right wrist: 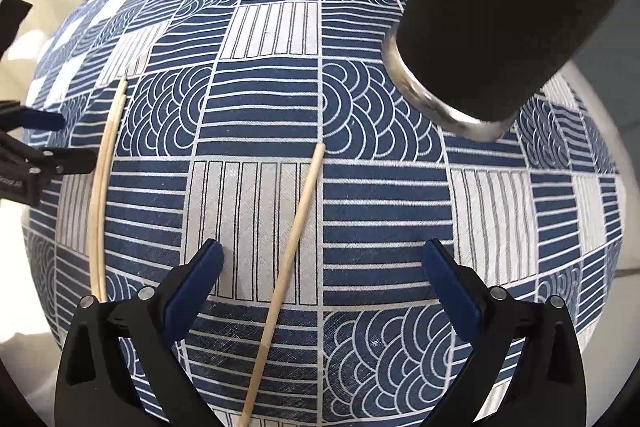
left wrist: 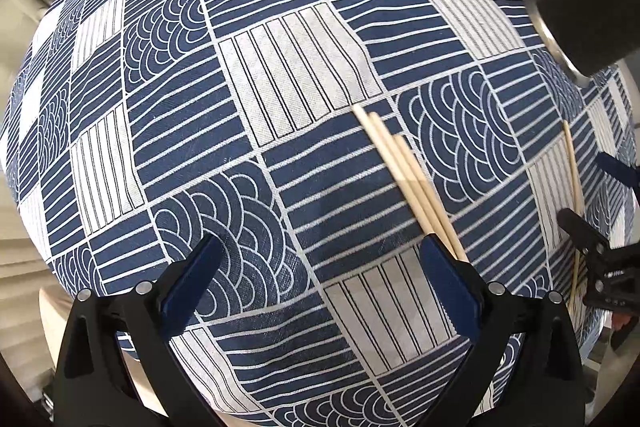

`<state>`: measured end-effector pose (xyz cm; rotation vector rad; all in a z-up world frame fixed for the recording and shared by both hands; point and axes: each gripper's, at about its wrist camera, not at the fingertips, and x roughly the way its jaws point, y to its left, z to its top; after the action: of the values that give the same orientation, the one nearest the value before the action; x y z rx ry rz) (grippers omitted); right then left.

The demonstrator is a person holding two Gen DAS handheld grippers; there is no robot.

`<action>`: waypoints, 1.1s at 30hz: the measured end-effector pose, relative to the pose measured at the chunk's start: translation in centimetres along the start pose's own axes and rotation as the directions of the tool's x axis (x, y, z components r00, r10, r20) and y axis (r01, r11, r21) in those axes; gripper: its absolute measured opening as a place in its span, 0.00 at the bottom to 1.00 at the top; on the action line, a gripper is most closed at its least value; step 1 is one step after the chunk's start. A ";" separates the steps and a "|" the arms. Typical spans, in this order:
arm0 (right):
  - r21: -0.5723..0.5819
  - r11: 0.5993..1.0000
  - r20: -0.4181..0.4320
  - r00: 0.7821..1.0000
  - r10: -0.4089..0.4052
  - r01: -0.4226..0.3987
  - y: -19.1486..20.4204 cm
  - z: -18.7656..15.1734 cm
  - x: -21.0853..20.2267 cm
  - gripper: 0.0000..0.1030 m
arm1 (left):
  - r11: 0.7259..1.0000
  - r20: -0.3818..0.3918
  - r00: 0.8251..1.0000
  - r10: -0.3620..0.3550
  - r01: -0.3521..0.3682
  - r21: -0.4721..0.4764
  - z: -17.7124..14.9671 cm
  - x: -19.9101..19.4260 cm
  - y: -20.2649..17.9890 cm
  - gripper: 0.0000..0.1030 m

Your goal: Organize utensils

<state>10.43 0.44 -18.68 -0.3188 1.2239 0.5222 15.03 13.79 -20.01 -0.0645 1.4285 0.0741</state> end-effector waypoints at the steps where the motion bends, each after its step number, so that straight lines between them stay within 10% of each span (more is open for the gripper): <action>1: 0.009 1.000 0.007 1.000 0.010 -0.010 -0.2 -0.1 0.0 0.93 | 1.000 -0.002 1.000 -0.001 0.001 0.002 0.1 0.0 -0.2 0.94; 33: 0.043 0.999 0.089 0.996 -0.005 0.001 -1.6 -1.7 -0.7 0.94 | 0.983 0.053 0.998 0.034 -0.023 -0.184 -4.6 -0.5 -2.3 0.89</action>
<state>9.79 -1.90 -18.58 -0.2582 1.1465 0.5015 10.65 11.04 -20.16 -0.1927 1.3636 0.2298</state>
